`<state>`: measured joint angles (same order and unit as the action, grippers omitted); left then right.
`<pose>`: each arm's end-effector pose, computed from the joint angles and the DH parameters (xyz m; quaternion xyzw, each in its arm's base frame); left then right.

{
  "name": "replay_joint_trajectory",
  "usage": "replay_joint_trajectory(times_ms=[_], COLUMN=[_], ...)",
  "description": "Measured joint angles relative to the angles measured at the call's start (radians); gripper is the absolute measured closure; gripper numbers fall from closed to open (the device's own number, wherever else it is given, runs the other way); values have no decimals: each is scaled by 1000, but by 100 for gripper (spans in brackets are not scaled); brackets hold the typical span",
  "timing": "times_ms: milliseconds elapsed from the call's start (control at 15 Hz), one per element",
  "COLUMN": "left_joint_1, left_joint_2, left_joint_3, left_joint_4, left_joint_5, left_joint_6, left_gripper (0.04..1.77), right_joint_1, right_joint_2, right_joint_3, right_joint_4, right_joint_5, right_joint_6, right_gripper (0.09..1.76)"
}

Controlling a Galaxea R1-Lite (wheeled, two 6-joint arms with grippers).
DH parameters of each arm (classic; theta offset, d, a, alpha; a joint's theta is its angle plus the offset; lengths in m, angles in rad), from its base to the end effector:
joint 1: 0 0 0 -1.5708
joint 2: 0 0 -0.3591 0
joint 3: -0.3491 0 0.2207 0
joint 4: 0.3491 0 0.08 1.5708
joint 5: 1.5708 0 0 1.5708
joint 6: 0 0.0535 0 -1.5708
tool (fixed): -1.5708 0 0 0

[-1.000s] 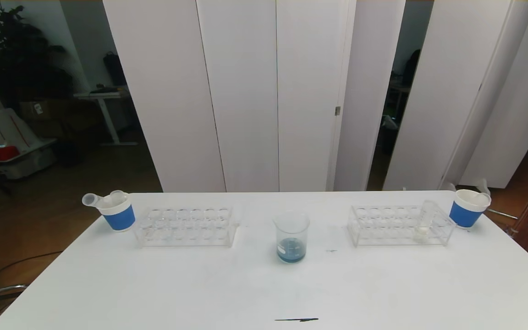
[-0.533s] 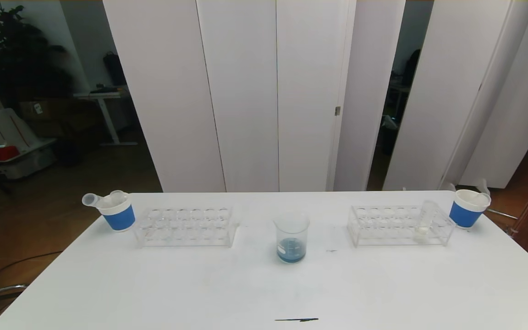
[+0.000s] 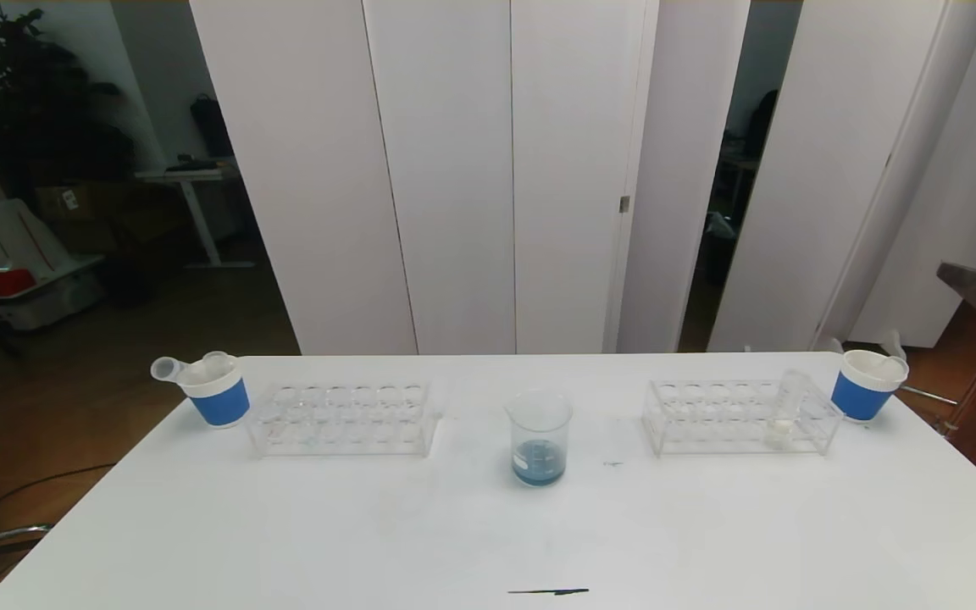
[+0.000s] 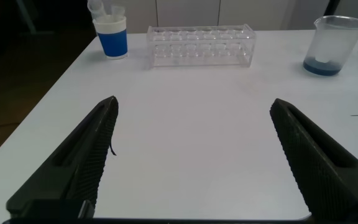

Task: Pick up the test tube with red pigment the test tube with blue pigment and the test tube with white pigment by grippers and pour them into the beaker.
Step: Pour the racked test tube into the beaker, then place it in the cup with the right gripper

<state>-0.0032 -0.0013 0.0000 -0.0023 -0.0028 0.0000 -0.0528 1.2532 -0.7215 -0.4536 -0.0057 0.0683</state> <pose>-0.0183 -0.0001 0.0758 0.0000 -0.0018 -0.0030 1.0000 0.2376 -0.0129 0.2906 0.0350 0.0380 -0.0305 0.9982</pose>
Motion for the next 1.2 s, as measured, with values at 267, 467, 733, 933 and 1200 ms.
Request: replay_joint_trajectory(times_ms=[267,467,733,933,1200], left_joint_1=[0,0,0,0,0], left_joint_2=[0,0,0,0,0], left_joint_3=[0,0,0,0,0], left_joint_4=[0,0,0,0,0], left_joint_5=[0,0,0,0,0], left_joint_6=[0,0,0,0,0], left_gripper=[6,6,6,6,6], right_joint_1=[26,30,20,19,19], right_joint_2=[193,307,434,509,589], right_joint_3=[152,284,412,432,423], right_joint_4=[-326,-511,-700,-764,-843], right_joint_5=[-1,-1,-3,-15,-15], right_joint_6=[11,10,12,9,3], right_gripper=[10,10,10,10,10])
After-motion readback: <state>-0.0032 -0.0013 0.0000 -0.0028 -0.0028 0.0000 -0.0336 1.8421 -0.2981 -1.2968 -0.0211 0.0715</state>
